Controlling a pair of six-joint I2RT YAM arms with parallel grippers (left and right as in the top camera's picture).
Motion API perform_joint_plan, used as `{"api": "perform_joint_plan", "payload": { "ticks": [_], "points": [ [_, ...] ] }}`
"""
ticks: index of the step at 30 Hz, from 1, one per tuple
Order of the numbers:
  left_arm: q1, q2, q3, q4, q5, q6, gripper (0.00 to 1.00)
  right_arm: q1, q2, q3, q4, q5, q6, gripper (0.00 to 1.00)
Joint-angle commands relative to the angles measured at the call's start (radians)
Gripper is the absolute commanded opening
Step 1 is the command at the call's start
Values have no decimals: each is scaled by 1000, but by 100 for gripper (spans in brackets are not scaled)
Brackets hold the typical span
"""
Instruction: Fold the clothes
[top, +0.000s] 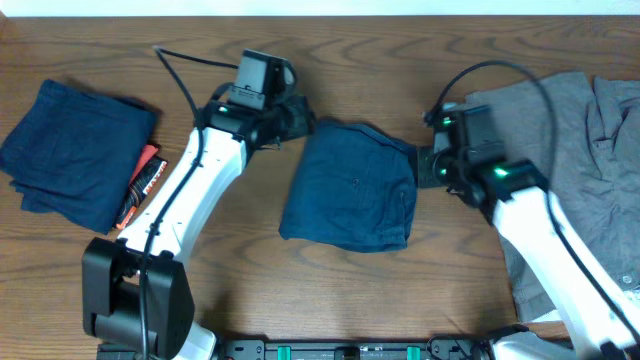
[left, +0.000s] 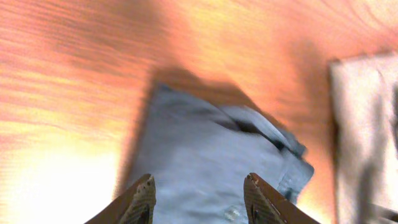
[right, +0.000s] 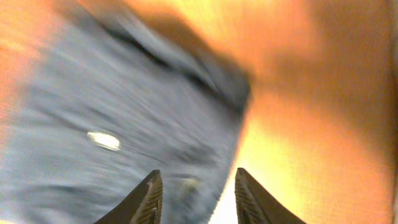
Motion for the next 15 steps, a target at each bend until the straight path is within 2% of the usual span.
{"api": "perform_joint_plan", "payload": {
  "ticks": [1,7,15],
  "points": [
    [13,56,22,10,-45,39,47,17,-81,16,3,-151,-46,38],
    [-5,173,22,13,0,39,48,82,-33,1,-34,-270,-48,43],
    [-36,291,18,-83,0,39,47,168,199,-10,-88,-372,-56,49]
  ]
}}
